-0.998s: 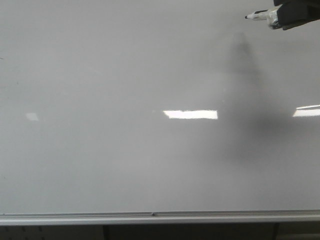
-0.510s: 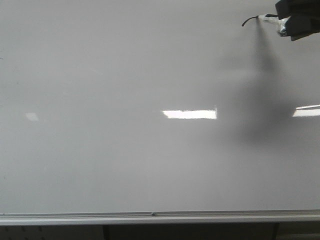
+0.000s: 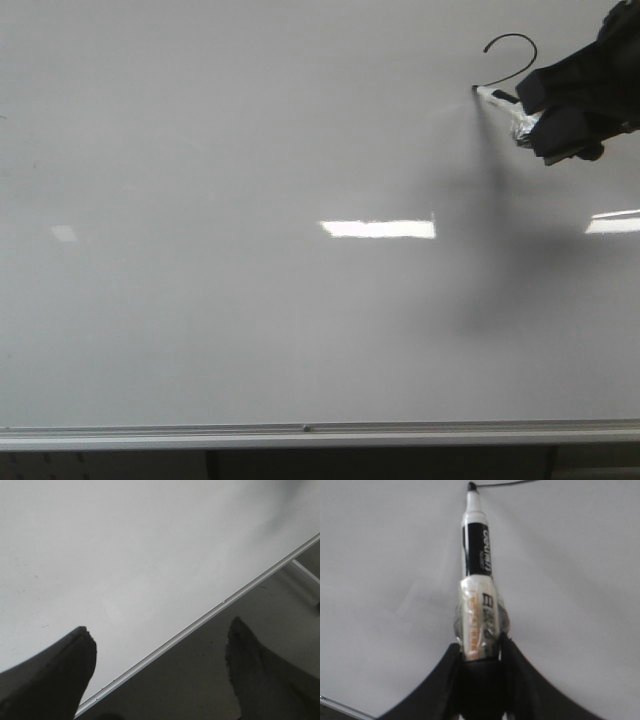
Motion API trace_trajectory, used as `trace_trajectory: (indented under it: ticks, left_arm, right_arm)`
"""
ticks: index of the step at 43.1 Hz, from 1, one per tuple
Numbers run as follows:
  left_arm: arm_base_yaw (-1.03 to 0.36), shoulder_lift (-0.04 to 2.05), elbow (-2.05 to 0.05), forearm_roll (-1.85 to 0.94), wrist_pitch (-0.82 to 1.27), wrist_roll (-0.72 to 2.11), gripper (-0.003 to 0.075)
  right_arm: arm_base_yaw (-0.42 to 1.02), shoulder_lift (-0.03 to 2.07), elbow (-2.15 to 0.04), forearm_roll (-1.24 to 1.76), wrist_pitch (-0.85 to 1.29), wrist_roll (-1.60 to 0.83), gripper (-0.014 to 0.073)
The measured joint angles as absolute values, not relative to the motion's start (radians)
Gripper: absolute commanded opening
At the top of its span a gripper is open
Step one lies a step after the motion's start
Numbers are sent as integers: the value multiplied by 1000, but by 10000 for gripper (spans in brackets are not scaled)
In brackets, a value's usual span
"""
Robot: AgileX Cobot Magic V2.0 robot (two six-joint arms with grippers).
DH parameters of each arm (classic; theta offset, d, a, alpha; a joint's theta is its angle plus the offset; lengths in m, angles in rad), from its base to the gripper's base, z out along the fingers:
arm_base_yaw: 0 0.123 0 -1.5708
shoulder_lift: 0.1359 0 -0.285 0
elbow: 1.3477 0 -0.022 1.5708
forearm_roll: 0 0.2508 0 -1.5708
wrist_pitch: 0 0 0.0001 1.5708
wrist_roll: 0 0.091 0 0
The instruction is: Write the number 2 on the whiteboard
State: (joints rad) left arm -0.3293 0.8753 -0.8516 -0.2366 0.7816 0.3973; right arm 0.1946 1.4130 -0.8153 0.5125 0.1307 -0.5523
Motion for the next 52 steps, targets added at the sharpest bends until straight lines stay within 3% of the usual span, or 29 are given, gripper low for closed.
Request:
trace_trajectory:
  ticks: [18, 34, 43, 52]
  left_arm:
    - [-329, 875, -852, -229, 782, 397, 525]
    - [-329, 875, -852, -229, 766, 417, 525]
    - [-341, 875, -852, -259, 766, 548, 525]
    - [-483, 913, -902, -292, 826, 690, 525]
  right_arm:
    - [28, 1420, -824, 512, 196, -572, -80]
    - [27, 1289, -824, 512, 309, -574, -80]
    - [107, 1126, -824, 509, 568, -703, -80]
    - [270, 1053, -824, 502, 806, -897, -80]
